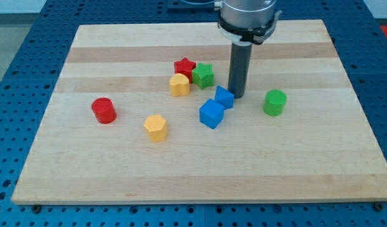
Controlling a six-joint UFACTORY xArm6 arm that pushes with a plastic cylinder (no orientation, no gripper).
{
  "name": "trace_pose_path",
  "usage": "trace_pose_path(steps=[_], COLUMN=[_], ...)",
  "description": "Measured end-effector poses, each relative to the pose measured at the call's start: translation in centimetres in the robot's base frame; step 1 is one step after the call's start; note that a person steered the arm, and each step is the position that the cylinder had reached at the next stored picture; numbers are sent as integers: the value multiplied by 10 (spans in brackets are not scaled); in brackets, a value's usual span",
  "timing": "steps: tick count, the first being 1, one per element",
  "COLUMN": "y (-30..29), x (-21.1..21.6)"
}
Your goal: Go and separate the blue blocks
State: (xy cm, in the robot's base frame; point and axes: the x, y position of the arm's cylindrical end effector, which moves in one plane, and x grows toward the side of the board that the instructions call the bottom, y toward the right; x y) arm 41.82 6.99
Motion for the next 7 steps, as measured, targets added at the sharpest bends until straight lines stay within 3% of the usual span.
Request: trace_pose_path(steps=[3,5,7], y=[72,-21,-51], x=[36,43,24])
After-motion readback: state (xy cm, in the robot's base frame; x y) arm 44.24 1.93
